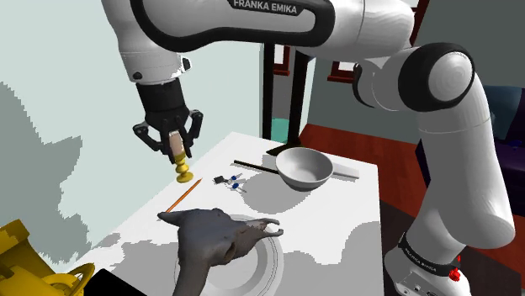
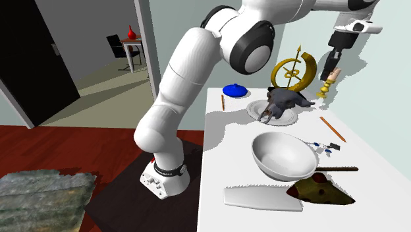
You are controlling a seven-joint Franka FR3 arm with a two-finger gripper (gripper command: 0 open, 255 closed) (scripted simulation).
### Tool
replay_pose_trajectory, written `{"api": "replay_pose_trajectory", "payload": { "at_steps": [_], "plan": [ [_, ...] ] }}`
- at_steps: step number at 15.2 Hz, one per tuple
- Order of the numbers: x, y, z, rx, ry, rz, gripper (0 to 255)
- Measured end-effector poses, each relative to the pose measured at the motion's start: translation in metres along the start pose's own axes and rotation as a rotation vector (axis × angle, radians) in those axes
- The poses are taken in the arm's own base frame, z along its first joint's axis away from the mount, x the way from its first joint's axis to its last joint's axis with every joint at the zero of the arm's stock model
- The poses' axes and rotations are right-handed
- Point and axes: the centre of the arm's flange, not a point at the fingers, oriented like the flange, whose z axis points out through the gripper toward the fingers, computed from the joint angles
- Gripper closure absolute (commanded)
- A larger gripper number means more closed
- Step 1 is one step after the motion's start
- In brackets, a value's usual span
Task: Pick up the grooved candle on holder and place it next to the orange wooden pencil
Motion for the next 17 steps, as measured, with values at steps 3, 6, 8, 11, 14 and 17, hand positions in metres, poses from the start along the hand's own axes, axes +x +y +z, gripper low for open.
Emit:
{"api": "replay_pose_trajectory", "payload": {
  "at_steps": [3,6,8,11,14,17],
  "plan": [
    [0.001,0.0,0.016,0.0,0.0,0.0,255],
    [0.003,-0.001,0.031,0.0,0.0,0.0,255],
    [0.002,-0.001,0.041,0.0,0.0,0.0,255],
    [0.003,-0.003,0.059,0.0,0.0,0.0,255],
    [0.005,-0.004,0.073,0.0,0.0,0.0,255],
    [0.006,-0.002,0.089,0.0,0.0,0.0,255]
  ]
}}
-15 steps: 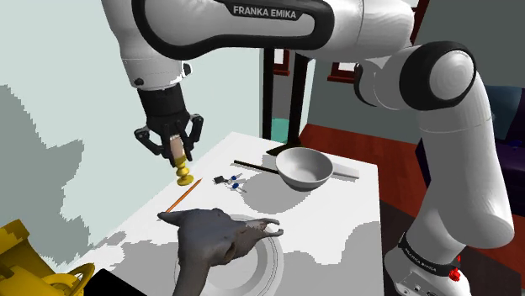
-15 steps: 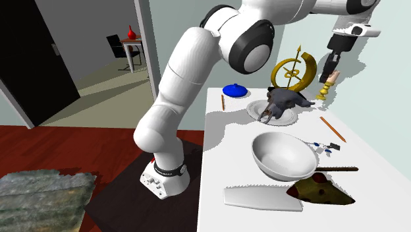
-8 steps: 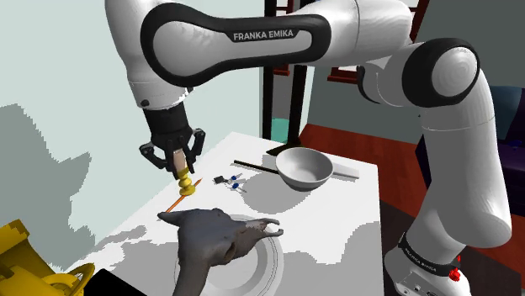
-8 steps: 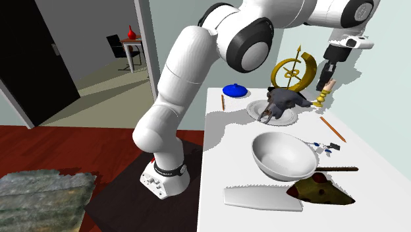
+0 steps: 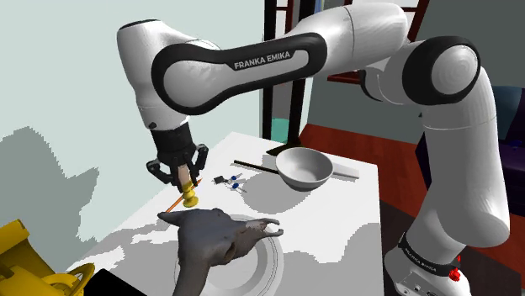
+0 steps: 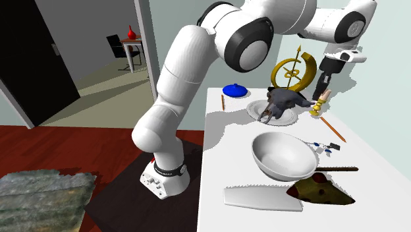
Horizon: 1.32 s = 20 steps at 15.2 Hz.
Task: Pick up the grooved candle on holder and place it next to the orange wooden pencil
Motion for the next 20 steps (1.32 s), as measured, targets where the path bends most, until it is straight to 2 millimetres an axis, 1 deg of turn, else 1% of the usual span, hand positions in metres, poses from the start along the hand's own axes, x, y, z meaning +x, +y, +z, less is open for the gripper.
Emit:
{"api": "replay_pose_trajectory", "payload": {
  "at_steps": [6,7,8,9,11,12,13,14,17,20],
  "plan": [
    [0.003,-0.002,0.031,0.0,0.0,0.0,255],
    [0.004,-0.002,0.031,0.0,0.0,0.0,0],
    [0.004,-0.002,0.031,0.0,0.0,0.0,0],
    [0.011,0.0,0.027,0.008,-0.016,0.004,0],
    [0.036,0.011,0.016,0.033,-0.068,0.021,0],
    [0.052,0.015,0.01,0.049,-0.098,0.03,0],
    [0.062,0.021,0.008,0.058,-0.121,0.037,0],
    [0.068,0.023,0.01,0.063,-0.132,0.04,0],
    [0.07,0.023,0.021,0.068,-0.143,0.042,0],
    [0.07,0.022,0.038,0.068,-0.144,0.042,0]
  ]
}}
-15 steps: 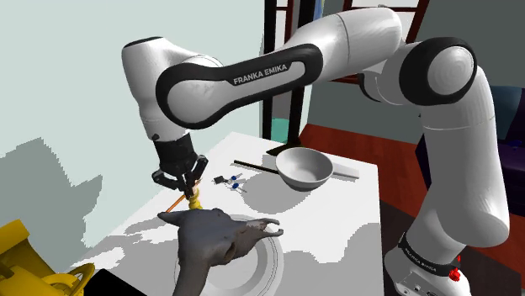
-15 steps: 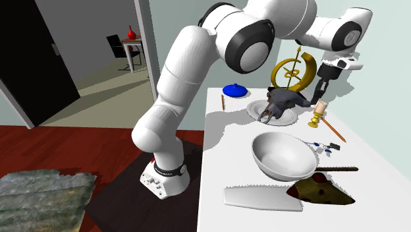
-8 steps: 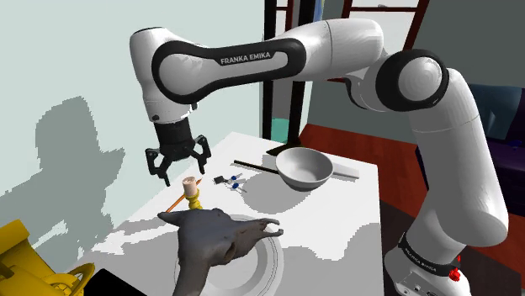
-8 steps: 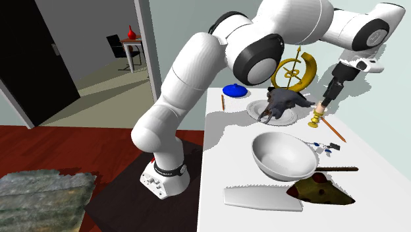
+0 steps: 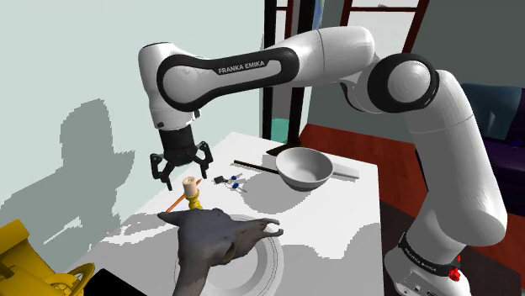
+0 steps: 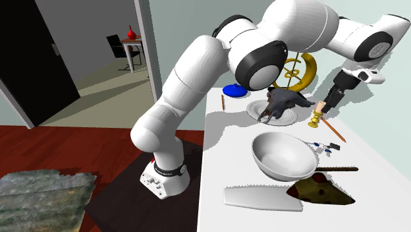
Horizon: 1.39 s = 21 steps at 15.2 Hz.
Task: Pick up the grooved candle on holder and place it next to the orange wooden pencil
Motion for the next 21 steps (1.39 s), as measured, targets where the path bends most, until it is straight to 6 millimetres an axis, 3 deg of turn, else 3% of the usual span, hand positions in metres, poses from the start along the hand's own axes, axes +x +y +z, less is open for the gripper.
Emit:
{"api": "replay_pose_trajectory", "payload": {
  "at_steps": [7,8,18,21],
  "plan": [
    [-0.001,0.001,0.007,0.0,0.0,0.0,0],
    [-0.001,0.001,0.007,0.0,0.0,0.0,255],
    [-0.001,0.001,0.007,0.0,0.0,0.0,255],
    [-0.003,0.001,-0.003,0.001,0.0,0.0,255]
  ]
}}
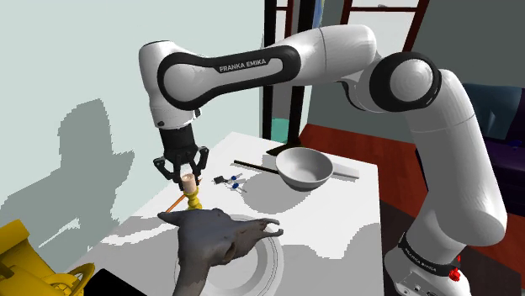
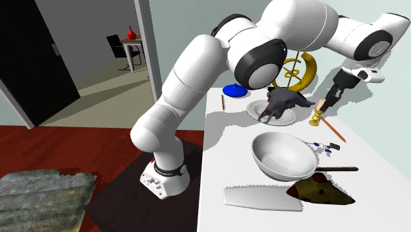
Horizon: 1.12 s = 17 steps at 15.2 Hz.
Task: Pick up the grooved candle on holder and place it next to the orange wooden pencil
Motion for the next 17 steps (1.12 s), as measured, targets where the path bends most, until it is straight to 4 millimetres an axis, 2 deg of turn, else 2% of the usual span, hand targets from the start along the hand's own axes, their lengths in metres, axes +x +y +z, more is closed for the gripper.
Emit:
{"api": "replay_pose_trajectory", "payload": {
  "at_steps": [13,17],
  "plan": [
    [-0.014,-0.002,-0.064,0.0,0.0,0.0,255],
    [-0.029,0.012,-0.102,0.001,0.0,0.0,255]
  ]
}}
